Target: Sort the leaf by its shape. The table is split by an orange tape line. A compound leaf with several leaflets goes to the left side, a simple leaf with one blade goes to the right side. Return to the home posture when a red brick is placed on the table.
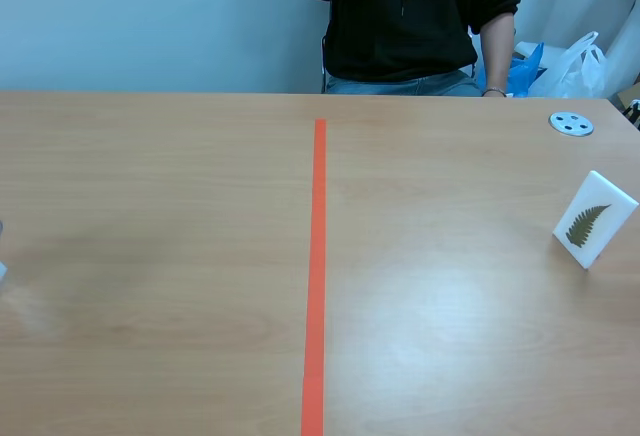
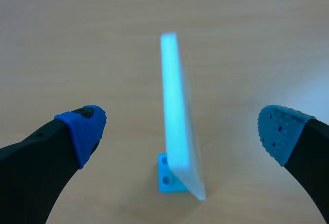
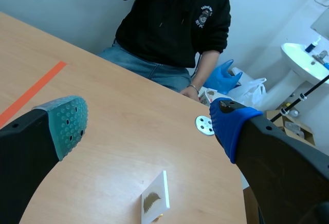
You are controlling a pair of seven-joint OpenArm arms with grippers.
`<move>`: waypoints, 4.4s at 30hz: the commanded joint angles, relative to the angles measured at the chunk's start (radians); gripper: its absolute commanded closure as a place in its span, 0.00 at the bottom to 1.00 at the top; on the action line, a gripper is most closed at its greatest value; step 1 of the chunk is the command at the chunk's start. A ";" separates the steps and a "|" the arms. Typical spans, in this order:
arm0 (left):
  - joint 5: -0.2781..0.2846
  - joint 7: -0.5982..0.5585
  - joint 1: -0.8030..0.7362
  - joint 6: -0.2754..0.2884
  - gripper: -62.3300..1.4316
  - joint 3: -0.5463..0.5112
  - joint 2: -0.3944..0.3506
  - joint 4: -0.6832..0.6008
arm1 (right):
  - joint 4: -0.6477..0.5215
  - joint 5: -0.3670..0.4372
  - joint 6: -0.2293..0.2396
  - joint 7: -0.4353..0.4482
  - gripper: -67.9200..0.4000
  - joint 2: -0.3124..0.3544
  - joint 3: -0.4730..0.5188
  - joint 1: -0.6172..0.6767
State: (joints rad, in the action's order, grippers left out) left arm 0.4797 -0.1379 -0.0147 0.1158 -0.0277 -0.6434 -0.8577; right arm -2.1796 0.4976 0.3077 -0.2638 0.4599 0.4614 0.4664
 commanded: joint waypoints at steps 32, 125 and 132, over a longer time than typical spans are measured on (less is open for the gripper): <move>0.034 0.017 -0.489 0.142 0.00 -0.242 0.017 -1.059 | -0.001 0.099 0.000 0.071 0.28 0.014 0.000 0.002; -0.092 0.023 -0.145 0.198 0.00 0.226 -0.041 -0.662 | -0.001 0.142 0.037 0.105 0.28 0.014 0.000 0.002; -0.148 0.023 0.046 0.215 0.00 0.423 -0.022 -0.491 | -0.001 0.142 0.037 0.101 0.28 0.014 0.000 0.002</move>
State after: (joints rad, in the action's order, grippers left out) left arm 0.3206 -0.1013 0.0151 0.3290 0.4042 -0.6743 -1.3392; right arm -2.1796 0.6361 0.3523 -0.1741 0.4603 0.4599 0.4664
